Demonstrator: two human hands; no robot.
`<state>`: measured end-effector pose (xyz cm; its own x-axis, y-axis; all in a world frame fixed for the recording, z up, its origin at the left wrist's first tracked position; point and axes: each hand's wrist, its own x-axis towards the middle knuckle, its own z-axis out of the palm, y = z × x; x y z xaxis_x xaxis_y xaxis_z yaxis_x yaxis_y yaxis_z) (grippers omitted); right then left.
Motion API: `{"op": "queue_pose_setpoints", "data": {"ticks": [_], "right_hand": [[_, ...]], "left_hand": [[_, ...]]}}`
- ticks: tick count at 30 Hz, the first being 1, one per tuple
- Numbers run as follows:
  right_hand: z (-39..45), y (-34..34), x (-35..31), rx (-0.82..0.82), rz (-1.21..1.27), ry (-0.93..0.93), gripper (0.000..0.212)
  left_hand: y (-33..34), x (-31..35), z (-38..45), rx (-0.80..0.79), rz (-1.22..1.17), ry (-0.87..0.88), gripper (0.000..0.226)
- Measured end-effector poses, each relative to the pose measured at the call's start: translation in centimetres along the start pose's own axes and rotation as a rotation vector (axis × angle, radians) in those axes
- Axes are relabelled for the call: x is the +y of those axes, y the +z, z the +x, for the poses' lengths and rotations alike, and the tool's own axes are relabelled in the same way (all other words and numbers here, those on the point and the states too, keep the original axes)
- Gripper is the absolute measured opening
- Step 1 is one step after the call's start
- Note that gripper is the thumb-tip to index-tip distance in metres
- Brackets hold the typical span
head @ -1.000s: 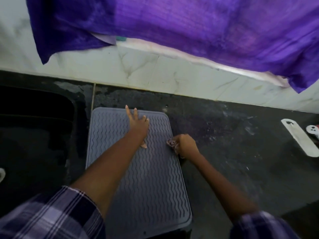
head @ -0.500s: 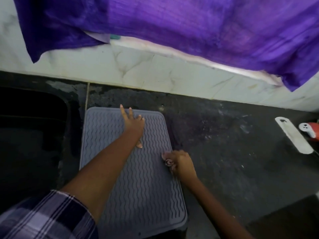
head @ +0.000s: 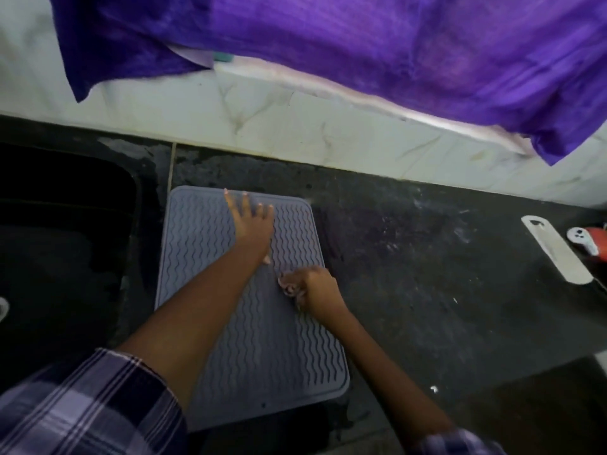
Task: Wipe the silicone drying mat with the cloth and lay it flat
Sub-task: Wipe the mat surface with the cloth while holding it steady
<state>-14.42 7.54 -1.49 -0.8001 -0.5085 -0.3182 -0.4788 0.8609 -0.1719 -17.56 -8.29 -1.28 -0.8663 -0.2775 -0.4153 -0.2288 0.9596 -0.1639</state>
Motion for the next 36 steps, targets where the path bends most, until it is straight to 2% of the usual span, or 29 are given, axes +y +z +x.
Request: {"op": "queue_pose_setpoints", "data": {"ticks": [2, 3, 4, 7, 9, 11, 13, 15, 16, 18, 20, 21, 23, 24, 26, 28, 30, 32, 34, 36], "right_hand": [[-1.1, -2.0, 0.8, -0.189, 0.005, -0.018, 0.024], [-0.7, -3.5, 0.9, -0.21, 0.036, -0.039, 0.02], [0.1, -5.1, 0.8, -0.167, 0.069, -0.052, 0.021], [4.1, -5.9, 0.9, 0.111, 0.07, -0.038, 0.021], [5.1, -3.3, 0.6, 0.164, -0.059, 0.021, 0.027], [4.2, -0.2, 0.5, 0.224, -0.144, -0.01, 0.035], [0.4, 1.5, 0.4, 0.282, -0.101, -0.02, 0.028], [-5.3, 3.4, 1.1, 0.353, 0.084, -0.014, 0.012], [-8.4, 3.8, 1.0, 0.333, 0.116, -0.02, 0.01], [-11.6, 3.2, 1.6, 0.116, 0.035, -0.075, 0.012], [-10.3, 0.1, 2.6, -0.061, -0.007, -0.075, 0.021], [-8.9, -1.9, 2.7, -0.074, 0.004, -0.057, 0.021], [-5.2, -3.7, 3.3, 0.079, 0.044, -0.017, 0.019], [-3.6, -3.4, 3.8, 0.161, 0.032, -0.016, 0.026], [-2.9, -0.9, 3.2, 0.186, -0.084, -0.001, 0.037], [-4.6, 2.3, 2.7, 0.302, -0.177, 0.064, 0.031], [-8.9, 4.2, 2.4, 0.373, -0.149, 0.078, 0.019], [-14.6, 5.3, 3.3, 0.324, -0.051, -0.028, 0.016], [-16.9, 4.6, 5.1, 0.121, -0.039, -0.098, 0.024], [-15.2, 2.5, 5.8, -0.003, -0.02, -0.034, 0.026]], "left_hand": [[0.2, 0.3, -1.6, -0.086, 0.041, 0.001, 0.137], [0.1, 0.4, -2.4, -0.138, 0.027, -0.001, 0.138], [0.1, 0.5, -3.2, -0.189, -0.019, -0.006, 0.139], [1.1, 1.1, -5.0, -0.285, -0.07, -0.017, 0.141], [2.2, 1.8, -5.3, -0.25, 0.025, -0.011, 0.145], [2.9, 2.1, -5.2, -0.184, 0.071, -0.015, 0.146], [2.8, 2.0, -6.0, -0.111, 0.087, 0.009, 0.142], [2.5, 2.0, -6.9, -0.046, 0.107, 0.02, 0.138], [2.5, 2.1, -7.5, -0.029, 0.119, 0.015, 0.135], [2.6, 2.4, -9.2, -0.058, 0.128, 0.021, 0.133], [3.2, 3.2, -10.9, -0.123, 0.103, 0.036, 0.136], [3.7, 3.6, -11.5, -0.148, 0.098, 0.042, 0.137], [4.6, 4.4, -11.8, -0.151, 0.116, 0.042, 0.138], [4.9, 4.8, -11.9, -0.14, 0.143, 0.033, 0.139], [4.7, 5.4, -12.0, -0.13, 0.222, 0.025, 0.14], [4.5, 5.6, -12.0, -0.124, 0.209, -0.005, 0.137], [4.0, 5.1, -12.4, -0.129, 0.192, 0.001, 0.135], [4.1, 4.6, -12.9, -0.118, 0.144, 0.022, 0.131], [4.7, 4.0, -13.8, -0.102, 0.065, -0.006, 0.126], [5.5, 3.4, -14.5, -0.085, -0.023, -0.037, 0.121]]}}
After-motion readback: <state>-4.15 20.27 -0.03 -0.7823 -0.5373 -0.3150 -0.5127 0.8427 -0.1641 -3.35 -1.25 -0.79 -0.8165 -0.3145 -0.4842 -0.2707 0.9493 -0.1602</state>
